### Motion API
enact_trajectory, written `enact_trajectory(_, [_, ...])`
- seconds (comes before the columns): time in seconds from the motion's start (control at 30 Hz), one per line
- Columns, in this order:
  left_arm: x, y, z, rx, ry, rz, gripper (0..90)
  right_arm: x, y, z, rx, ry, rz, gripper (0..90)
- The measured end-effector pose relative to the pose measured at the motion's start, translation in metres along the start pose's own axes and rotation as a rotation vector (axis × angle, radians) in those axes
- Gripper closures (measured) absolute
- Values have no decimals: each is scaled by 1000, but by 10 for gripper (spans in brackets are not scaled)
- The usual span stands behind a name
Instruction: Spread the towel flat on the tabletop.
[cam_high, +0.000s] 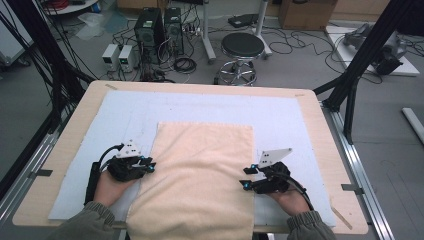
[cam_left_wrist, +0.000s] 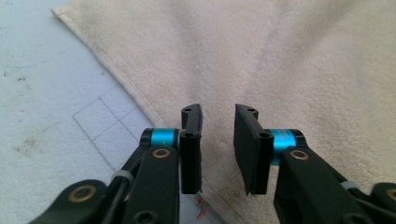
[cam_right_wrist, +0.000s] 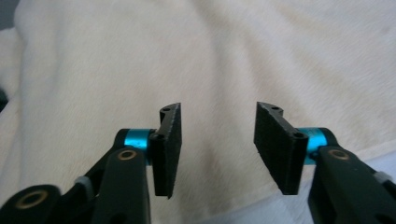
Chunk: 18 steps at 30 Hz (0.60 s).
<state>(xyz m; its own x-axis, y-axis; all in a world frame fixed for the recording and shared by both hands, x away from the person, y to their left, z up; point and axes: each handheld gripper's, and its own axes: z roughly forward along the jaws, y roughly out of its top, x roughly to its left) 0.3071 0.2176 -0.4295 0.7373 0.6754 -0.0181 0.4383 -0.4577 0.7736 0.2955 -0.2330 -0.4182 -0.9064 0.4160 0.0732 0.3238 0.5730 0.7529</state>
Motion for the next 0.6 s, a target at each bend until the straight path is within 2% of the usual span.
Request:
enact_trajectory(0.13, [-2,4,-6,-38,-15,-6,596,-4,6,2,-23,-37,16,427])
enact_trajectory(0.23, [-2,5,-9,-60,-14,-22,530,-9,10,2,-41,-53,54,372])
enact_trajectory(0.4, [0,5,-12,-81,-16,-39,478,-18,17,4,-64,-92,91,311])
enact_trajectory(0.6, [-2,6,-11,-86,-23,-31,446,-23,24,12,-79,-103,95,284])
